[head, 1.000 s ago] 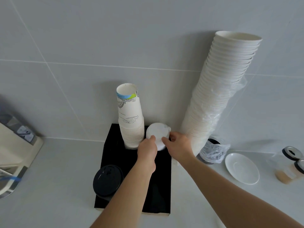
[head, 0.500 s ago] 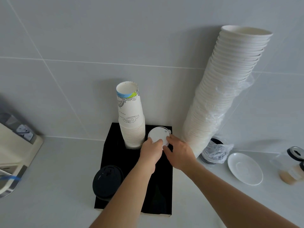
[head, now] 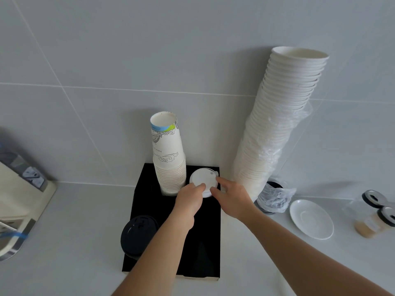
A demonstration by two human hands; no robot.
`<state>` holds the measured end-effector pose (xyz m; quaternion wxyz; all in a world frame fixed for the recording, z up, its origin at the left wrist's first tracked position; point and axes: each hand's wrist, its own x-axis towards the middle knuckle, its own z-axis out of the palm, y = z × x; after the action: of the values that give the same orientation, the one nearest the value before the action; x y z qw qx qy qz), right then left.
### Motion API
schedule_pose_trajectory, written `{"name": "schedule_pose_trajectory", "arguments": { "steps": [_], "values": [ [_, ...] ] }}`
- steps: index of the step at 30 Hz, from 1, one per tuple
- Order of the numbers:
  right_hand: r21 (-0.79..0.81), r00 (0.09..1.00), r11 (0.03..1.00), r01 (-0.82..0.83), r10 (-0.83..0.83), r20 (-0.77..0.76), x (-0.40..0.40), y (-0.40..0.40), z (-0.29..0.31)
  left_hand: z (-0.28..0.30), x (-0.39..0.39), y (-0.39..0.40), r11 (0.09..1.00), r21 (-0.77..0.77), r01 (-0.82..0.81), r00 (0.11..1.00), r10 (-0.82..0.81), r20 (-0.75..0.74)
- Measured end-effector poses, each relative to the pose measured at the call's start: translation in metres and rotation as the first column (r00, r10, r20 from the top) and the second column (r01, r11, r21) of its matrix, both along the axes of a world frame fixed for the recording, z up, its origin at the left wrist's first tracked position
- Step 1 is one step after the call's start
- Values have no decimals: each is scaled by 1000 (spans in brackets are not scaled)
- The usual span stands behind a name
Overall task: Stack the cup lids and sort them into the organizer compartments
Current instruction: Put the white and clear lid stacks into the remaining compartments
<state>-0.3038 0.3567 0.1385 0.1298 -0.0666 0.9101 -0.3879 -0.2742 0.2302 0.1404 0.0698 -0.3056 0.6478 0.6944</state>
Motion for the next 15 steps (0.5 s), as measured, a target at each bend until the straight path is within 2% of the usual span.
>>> {"name": "schedule_pose_trajectory", "arguments": {
  "steps": [4, 8, 11, 15],
  "values": [
    [-274, 990, 955, 115, -86, 116, 9, 12, 19, 15, 19, -5, 994, 113, -4, 1000, 8, -31],
    [-586, 938, 753, 300, -122, 324, 27, 27, 44, 28, 46, -13, 970, 241, -17, 994, 42, -97],
    [-672, 906, 638, 377, -104, 410, 46, 43, 57, 37, 70, -15, 929, 366, -50, 986, 103, -128],
    [-716, 876, 538, 444, -95, 472, 69, 66, 66, 44, 99, -17, 876, 478, -59, 978, 147, -148]
  ]
}}
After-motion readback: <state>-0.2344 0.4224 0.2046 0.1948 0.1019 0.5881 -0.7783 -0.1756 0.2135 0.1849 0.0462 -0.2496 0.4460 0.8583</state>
